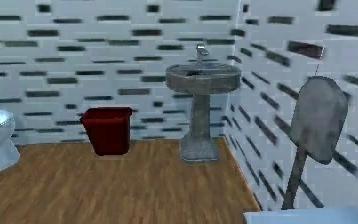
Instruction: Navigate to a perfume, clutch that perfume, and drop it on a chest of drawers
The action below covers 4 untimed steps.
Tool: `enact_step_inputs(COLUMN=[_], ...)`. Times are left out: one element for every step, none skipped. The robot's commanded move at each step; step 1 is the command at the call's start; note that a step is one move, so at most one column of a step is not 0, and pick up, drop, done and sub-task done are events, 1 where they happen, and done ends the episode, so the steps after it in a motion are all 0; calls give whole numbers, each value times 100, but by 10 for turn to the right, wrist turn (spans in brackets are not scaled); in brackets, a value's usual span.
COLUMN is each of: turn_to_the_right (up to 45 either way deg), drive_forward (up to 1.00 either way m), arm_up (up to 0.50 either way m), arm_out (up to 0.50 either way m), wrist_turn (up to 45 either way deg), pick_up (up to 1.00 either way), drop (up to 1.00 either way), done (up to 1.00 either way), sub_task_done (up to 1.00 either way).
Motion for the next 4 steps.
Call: enact_step_inputs(turn_to_the_right=[-120, 0, -450, -300], drive_forward=[0, 25, 0, 0], arm_up=[0, 0, 0, 0], arm_out=[0, 0, 0, 0], wrist_turn=[0, 0, 0, 0], pick_up=[0, 0, 0, 0], drop=[0, 0, 0, 0], done=[0, 0, 0, 0], sub_task_done=[0, 0, 0, 0])
